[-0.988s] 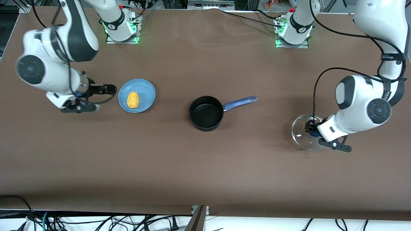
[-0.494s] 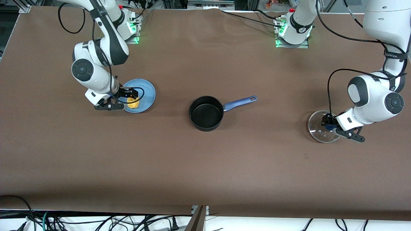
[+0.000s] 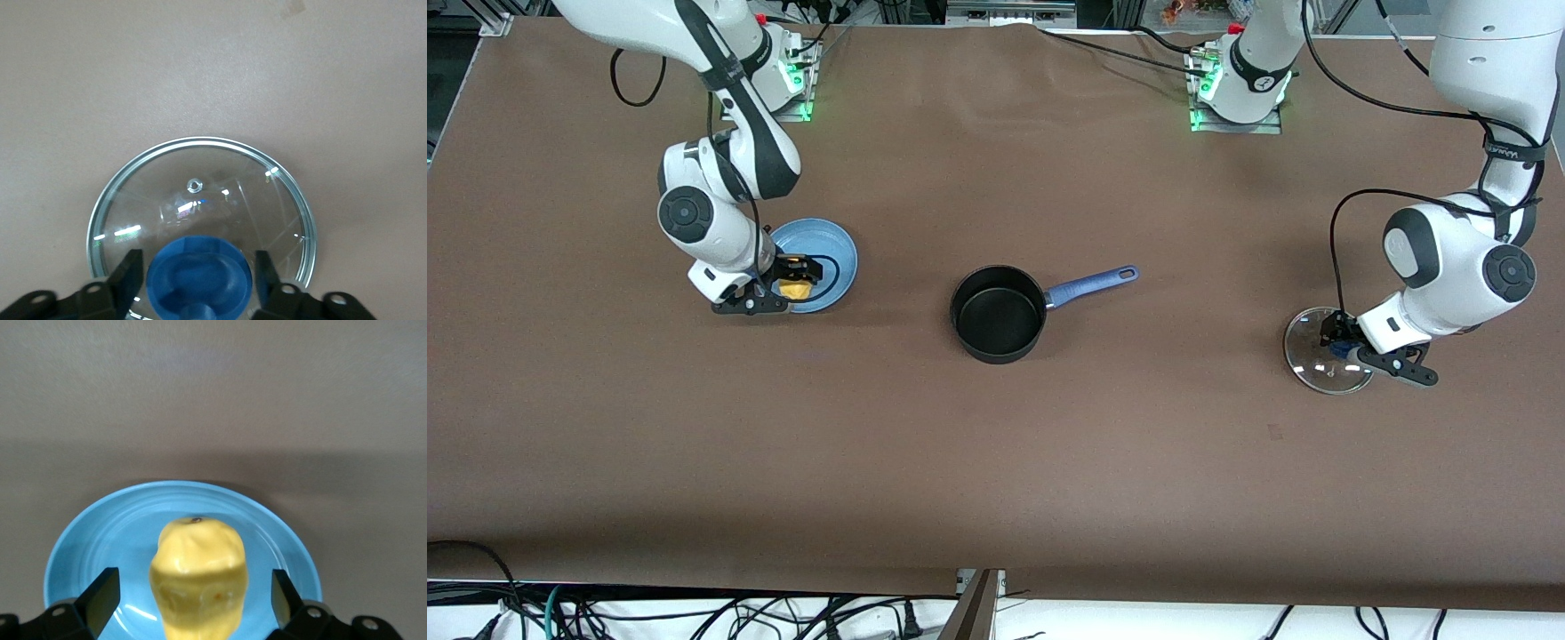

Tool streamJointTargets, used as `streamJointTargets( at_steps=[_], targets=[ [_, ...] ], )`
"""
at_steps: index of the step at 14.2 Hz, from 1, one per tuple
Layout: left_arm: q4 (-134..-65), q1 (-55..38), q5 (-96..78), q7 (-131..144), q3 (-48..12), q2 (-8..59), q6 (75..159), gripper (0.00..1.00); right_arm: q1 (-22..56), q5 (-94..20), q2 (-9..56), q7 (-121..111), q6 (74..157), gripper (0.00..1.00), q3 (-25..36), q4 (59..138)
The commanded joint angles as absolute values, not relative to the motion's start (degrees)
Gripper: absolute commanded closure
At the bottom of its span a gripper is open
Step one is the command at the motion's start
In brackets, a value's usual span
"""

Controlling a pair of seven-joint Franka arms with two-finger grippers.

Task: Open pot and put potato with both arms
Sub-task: 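Set the lid down with the left gripper while the right gripper grasps the potato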

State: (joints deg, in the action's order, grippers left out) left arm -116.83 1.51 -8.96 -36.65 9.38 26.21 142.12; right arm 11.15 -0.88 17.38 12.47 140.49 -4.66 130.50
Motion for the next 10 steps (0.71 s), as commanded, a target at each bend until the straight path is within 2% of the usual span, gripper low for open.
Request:
streamJointTargets(
  at_steps=[1, 2, 3, 4, 5, 8, 10],
  targets=[
    [-117.16, 1.93, -10.55, -38.06, 9.32, 23.56, 140.9, 0.0, 11.78, -0.35, 17.84, 13.01, 141.5, 0.02, -4.66, 131.22],
    [-115.77, 1.93, -10.55, -37.88, 9.32, 22.86, 137.93, 0.0, 11.95, -0.35, 18.45, 12.92, 141.5, 0.08, -4.66, 131.13],
    [-113.49, 1.93, -10.55, -37.18, 9.32, 21.89, 133.2, 0.0, 11.95, -0.35, 18.63, 13.01, 141.5, 0.26, -4.66, 131.13],
    [-109.64, 1.85, -10.55, -35.18, 9.23, 21.01, 126.72, 0.0, 11.95, -0.35, 18.63, 12.92, 141.5, 0.48, -4.66, 131.13],
    [-104.81, 1.76, -10.11, -31.85, 9.05, 20.74, 118.73, 0.0, 11.95, -0.35, 18.37, 12.92, 141.42, 0.6, -4.66, 130.96],
    [-91.88, 0.97, -7.83, -22.26, 8.62, 20.13, 101.73, 0.0, 11.95, -0.35, 15.66, 12.57, 138.97, 0.63, -4.75, 129.91],
    [-86.68, 0.7, -5.37, -16.03, 6.87, 18.2, 94.95, 0.0, 11.95, -0.7, 14.07, 13.27, 128.47, 0.63, -5.62, 124.49]
  ],
)
